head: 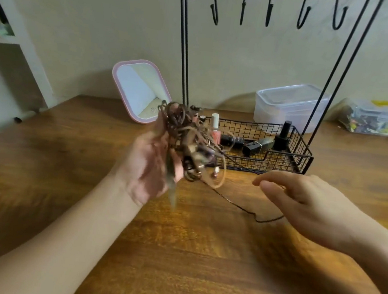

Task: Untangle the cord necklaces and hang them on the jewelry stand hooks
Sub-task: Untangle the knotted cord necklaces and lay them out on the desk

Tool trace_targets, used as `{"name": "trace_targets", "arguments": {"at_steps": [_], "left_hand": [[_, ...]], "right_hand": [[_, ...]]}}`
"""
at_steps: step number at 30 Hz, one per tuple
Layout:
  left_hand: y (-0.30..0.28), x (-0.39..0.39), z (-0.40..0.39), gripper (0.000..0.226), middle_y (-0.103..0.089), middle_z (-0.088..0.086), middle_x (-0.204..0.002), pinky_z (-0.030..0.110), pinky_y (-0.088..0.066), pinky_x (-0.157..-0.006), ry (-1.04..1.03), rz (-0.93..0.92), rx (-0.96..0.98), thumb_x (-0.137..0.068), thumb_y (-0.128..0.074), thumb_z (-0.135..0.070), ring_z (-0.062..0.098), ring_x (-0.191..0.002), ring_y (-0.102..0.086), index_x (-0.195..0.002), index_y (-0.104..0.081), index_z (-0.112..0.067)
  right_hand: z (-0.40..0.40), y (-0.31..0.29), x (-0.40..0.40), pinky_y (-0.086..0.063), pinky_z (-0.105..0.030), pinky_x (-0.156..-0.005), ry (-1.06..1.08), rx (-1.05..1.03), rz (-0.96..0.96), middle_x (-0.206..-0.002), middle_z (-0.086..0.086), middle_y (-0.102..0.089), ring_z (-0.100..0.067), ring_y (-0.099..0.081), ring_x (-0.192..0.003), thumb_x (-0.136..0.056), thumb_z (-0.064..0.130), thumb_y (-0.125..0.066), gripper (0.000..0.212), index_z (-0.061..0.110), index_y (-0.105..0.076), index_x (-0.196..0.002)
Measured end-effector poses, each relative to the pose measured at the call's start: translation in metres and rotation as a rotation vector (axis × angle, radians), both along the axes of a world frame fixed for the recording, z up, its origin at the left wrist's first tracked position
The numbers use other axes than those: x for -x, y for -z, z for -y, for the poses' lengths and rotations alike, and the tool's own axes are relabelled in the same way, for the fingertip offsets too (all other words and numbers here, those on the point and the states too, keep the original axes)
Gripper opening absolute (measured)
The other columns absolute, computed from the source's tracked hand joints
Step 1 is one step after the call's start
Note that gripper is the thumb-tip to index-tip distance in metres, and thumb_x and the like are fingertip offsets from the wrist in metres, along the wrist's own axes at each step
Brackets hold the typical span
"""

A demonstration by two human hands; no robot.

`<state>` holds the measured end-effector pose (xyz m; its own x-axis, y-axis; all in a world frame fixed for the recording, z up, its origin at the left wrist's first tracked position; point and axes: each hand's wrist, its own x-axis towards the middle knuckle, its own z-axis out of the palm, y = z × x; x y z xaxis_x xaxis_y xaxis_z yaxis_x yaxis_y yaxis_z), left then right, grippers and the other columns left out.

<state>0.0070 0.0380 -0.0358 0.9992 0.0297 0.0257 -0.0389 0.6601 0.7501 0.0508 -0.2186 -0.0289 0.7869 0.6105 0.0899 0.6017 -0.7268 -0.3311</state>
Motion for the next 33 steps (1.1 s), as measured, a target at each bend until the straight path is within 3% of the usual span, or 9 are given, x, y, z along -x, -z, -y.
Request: {"name": "trace_targets", "arguments": {"at_steps": [4, 10, 13, 17, 20, 23, 26, 30, 33], "left_hand": [[0.007, 0.004, 0.013, 0.043, -0.070, 0.023, -0.101, 0.038, -0.063, -0.061, -0.051, -0.124, -0.020, -0.103, -0.038, -0.028, 0.030, -0.074, -0.072, -0.109, -0.066, 0.003], [0.008, 0.005, 0.004, 0.031, -0.071, 0.020, -0.095, 0.028, -0.057, -0.051, 0.175, -0.183, -0.195, -0.082, -0.061, -0.023, 0.026, -0.074, -0.068, -0.100, -0.072, 0.000], [0.010, 0.002, -0.001, 0.047, -0.070, 0.025, -0.102, 0.033, -0.059, -0.060, 0.256, -0.154, -0.263, -0.072, -0.045, 0.004, 0.029, -0.081, -0.068, -0.107, -0.075, -0.003], [0.010, 0.002, -0.008, 0.078, -0.051, 0.030, -0.140, 0.063, -0.043, -0.103, 0.405, -0.027, -0.282, -0.067, -0.029, 0.010, 0.042, -0.114, -0.061, -0.143, -0.047, 0.001], [0.007, 0.004, -0.020, 0.079, -0.046, 0.031, -0.144, 0.062, -0.045, -0.100, 0.518, -0.029, -0.305, -0.067, -0.033, 0.009, 0.048, -0.123, -0.053, -0.144, -0.045, -0.001], [0.000, 0.005, -0.028, 0.074, -0.061, 0.023, -0.131, 0.047, -0.055, -0.082, 0.419, -0.087, -0.673, -0.064, -0.041, 0.006, 0.039, -0.100, -0.063, -0.136, -0.055, -0.006], [-0.005, 0.003, -0.030, 0.057, -0.072, 0.016, -0.108, 0.045, -0.049, -0.092, 0.230, -0.116, -1.103, -0.065, -0.048, -0.003, 0.032, -0.096, -0.069, -0.116, -0.069, -0.013], [-0.002, -0.001, -0.029, 0.037, -0.068, 0.022, -0.092, 0.034, -0.055, -0.061, 0.019, -0.218, -1.123, -0.073, -0.046, 0.004, 0.027, -0.067, -0.068, -0.097, -0.073, -0.008], [-0.001, 0.000, -0.027, 0.043, -0.067, 0.006, -0.082, 0.036, -0.044, -0.081, -0.056, -0.280, -1.268, -0.074, -0.043, 0.012, 0.022, -0.084, -0.061, -0.063, -0.074, -0.015]], "right_hand": [[-0.003, 0.009, -0.007, -0.045, -0.027, -0.072, 0.113, 0.205, 0.004, -0.073, 0.025, -0.044, -0.007, -0.049, -0.080, -0.095, 0.056, -0.046, 0.038, 0.046, -0.046, -0.132], [0.012, 0.009, -0.025, -0.052, -0.042, -0.071, 0.441, -0.385, 0.182, -0.066, 0.007, -0.057, -0.024, -0.058, -0.073, -0.078, 0.054, -0.068, 0.067, 0.032, -0.047, -0.137], [0.014, 0.004, -0.024, -0.055, -0.046, -0.071, 0.496, -0.505, 0.237, -0.056, 0.003, -0.059, -0.026, -0.060, -0.068, -0.077, 0.041, -0.077, 0.076, 0.032, -0.039, -0.142], [0.015, 0.003, -0.024, -0.055, -0.044, -0.067, 0.516, -0.371, 0.194, -0.064, 0.007, -0.061, -0.026, -0.060, -0.072, -0.071, 0.023, -0.079, 0.095, 0.037, -0.025, -0.148], [0.017, 0.001, -0.025, -0.055, -0.045, -0.068, 0.538, -0.336, 0.208, -0.069, 0.010, -0.061, -0.030, -0.059, -0.074, -0.068, 0.012, -0.074, 0.100, 0.040, -0.020, -0.148], [0.021, -0.002, -0.025, -0.056, -0.052, -0.070, 0.587, -0.355, 0.223, -0.072, 0.008, -0.059, -0.034, -0.059, -0.073, -0.067, 0.011, -0.073, 0.101, 0.041, -0.017, -0.145], [0.033, -0.002, -0.031, -0.053, -0.061, -0.075, 0.620, -0.438, 0.268, -0.072, 0.007, -0.055, -0.039, -0.058, -0.074, -0.062, 0.014, -0.066, 0.097, 0.052, -0.014, -0.135], [0.033, -0.003, -0.032, -0.053, -0.058, -0.077, 0.601, -0.409, 0.266, -0.076, 0.007, -0.053, -0.038, -0.057, -0.077, -0.063, 0.003, -0.064, 0.094, 0.048, -0.020, -0.133], [0.031, -0.001, -0.034, -0.053, -0.045, -0.070, 0.526, -0.235, 0.148, -0.080, 0.009, -0.056, -0.024, -0.056, -0.074, -0.066, 0.003, -0.064, 0.083, 0.042, -0.032, -0.133]]}}
